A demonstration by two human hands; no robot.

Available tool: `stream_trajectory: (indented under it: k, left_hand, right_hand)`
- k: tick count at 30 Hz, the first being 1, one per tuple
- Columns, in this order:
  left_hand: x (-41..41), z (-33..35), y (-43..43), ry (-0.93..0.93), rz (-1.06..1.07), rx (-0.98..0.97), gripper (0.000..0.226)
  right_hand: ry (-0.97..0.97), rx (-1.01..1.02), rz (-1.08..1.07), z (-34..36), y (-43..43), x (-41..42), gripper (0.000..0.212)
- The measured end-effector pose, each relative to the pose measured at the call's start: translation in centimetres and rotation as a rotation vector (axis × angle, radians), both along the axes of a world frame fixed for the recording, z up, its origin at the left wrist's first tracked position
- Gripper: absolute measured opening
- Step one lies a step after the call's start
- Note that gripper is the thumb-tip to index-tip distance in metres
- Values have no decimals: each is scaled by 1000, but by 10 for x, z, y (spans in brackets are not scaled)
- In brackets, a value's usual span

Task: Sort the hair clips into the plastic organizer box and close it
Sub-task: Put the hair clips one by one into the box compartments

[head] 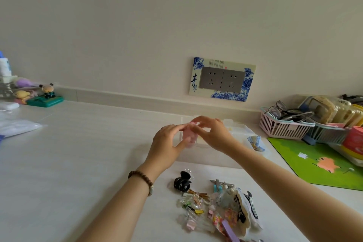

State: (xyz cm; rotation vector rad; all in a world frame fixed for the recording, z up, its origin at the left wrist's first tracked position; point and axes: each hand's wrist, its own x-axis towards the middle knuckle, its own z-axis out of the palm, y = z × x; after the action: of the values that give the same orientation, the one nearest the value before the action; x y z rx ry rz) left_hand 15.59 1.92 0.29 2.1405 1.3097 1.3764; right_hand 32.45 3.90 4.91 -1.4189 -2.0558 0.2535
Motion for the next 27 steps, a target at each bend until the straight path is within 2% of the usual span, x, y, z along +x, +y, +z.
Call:
stream_trajectory:
  k: [2, 5, 7, 10, 12, 14, 16, 20, 24, 27]
  left_hand:
    - [0, -1, 2, 10, 25, -11, 28]
    - [-1, -6, 4, 60, 41, -49, 28]
    - [-2, -7, 3, 61, 20, -90, 31]
    - [1, -6, -1, -99, -59, -224, 42]
    - [5, -7, -2, -181, -121, -336, 54]
    - [8, -8, -3, -205, -154, -390, 56]
    - [10, -8, -6, -225, -166, -424, 56]
    - [10, -9, -8, -256, -179, -436, 54]
    - [11, -10, -8, -255, -168, -420, 53]
    - [10, -10, -7, -268, -166, -413, 52]
  right_hand:
    - [-130, 49, -9, -2, 3, 3, 35]
    - [-323, -24, -31, -7, 7, 5, 34]
    - [-256, 1, -24, -5, 5, 4, 31]
    - [51, 160, 14, 7, -22, 2, 20]
    - [179, 85, 130, 12, -51, 2, 11]
    - [171, -69, 251, 7, -74, 0, 8]
    - [88, -164, 284, -7, -83, -1, 20]
    - [-35, -209, 327, -30, -83, -3, 36]
    - [-28, -177, 384, -34, -85, -5, 33]
    - [51, -200, 394, -33, -86, -1, 27]
